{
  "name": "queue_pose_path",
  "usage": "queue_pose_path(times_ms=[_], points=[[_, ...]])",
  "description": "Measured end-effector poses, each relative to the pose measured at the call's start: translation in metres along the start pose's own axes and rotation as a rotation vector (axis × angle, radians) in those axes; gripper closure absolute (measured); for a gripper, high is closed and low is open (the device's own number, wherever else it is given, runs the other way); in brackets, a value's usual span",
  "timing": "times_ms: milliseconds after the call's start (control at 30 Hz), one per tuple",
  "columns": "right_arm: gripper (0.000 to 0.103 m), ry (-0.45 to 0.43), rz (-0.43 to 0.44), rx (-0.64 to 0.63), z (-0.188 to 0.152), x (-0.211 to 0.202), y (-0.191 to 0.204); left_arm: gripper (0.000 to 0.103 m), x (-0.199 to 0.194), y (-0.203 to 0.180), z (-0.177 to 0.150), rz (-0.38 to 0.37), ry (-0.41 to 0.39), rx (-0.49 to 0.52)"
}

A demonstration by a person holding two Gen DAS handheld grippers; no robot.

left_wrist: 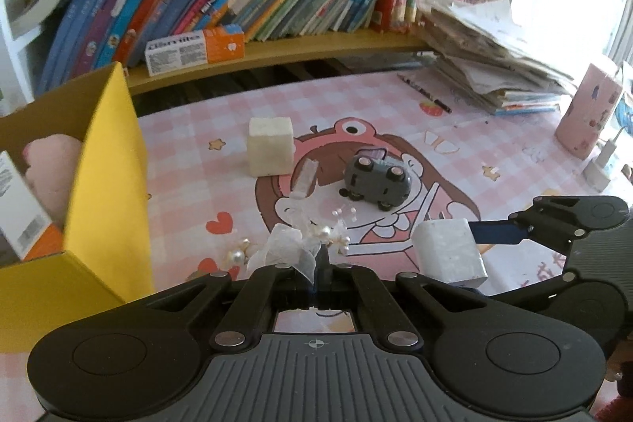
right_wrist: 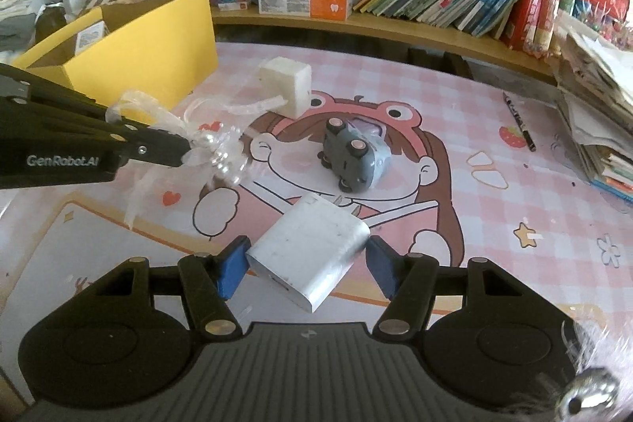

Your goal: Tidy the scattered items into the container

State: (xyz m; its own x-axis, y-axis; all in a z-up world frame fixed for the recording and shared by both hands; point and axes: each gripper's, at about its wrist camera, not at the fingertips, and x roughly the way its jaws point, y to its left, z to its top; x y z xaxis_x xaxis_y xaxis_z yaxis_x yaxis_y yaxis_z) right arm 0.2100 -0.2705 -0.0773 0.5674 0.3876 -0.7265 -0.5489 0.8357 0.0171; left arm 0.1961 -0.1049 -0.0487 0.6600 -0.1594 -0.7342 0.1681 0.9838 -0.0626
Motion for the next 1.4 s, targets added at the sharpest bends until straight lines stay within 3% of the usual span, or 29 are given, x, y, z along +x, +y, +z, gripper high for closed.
queue_pose_path(times_ms=[833,1400], points=[[0.041,-0.04,-0.027,-0.01,-0.017,-0.039,0.02,0.103,-0.064,-0.008,-0.023,-0.024,-0.095,-0.01],[0.041,-0.056,-0.057,-0.005,-0.021,-0.06,0.045,0.103,-0.101,0.011,-0.04,-0.052,-0.142,-0.031]])
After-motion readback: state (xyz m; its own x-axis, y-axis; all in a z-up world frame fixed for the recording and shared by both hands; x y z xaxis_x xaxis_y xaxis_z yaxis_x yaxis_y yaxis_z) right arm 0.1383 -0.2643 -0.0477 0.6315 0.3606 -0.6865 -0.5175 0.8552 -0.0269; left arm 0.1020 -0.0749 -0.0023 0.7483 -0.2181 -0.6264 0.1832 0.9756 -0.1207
